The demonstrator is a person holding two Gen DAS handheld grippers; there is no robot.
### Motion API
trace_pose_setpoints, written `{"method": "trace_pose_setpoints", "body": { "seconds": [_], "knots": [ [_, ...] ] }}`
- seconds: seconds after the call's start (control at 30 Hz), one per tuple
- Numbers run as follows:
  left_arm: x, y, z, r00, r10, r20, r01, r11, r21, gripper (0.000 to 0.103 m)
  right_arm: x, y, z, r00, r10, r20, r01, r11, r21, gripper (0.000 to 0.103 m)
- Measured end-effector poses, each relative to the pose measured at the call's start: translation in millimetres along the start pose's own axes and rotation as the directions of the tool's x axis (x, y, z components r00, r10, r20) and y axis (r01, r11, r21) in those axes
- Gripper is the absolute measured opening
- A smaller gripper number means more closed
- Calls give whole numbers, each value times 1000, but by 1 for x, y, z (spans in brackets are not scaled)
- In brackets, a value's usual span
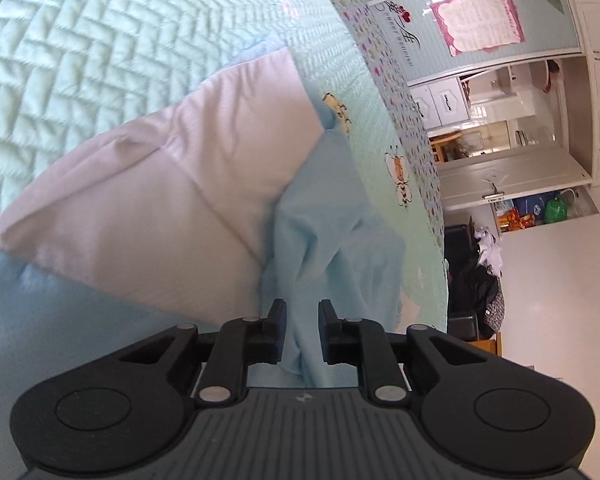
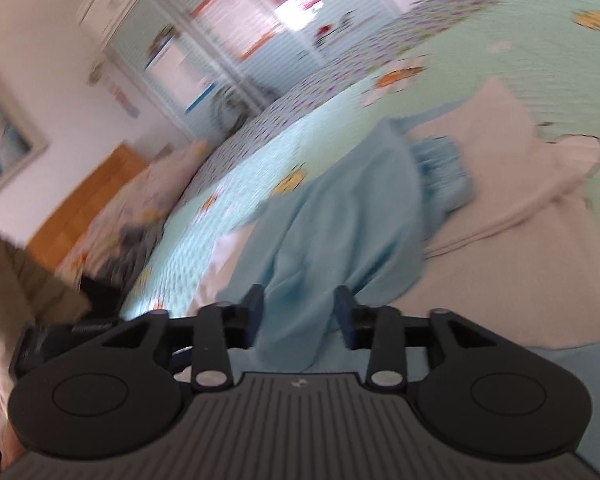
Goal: Fold clothes
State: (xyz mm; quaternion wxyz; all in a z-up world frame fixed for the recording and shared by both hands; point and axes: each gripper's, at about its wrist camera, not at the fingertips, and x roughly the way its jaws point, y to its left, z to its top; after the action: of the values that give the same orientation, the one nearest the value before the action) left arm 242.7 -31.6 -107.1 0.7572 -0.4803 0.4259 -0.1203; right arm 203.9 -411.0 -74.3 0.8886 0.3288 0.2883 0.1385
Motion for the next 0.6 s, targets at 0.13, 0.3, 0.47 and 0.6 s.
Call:
{"method": "trace_pose_setpoints", "body": {
  "seconds": [0.13,0.3,0.47,0.6],
  "knots": [
    [10,-9,4,999,4,-36,-3,1000,28,18,14,-11,5,999,-18,-40,20,998,53,48],
    [22,-14,4,998,41,-56,-38,998,44,18,21,-15,3,996,-80,-32,83,993,84,48],
    [30,-4,6,995,81,-53,-81,997,12,18,11,-32,2,994,-112,-17,114,981,156,48],
    [38,2,8,994,95,-48,-96,995,-19,18,27,-43,6,994,-99,-46,107,969,222,48]
  ]
}}
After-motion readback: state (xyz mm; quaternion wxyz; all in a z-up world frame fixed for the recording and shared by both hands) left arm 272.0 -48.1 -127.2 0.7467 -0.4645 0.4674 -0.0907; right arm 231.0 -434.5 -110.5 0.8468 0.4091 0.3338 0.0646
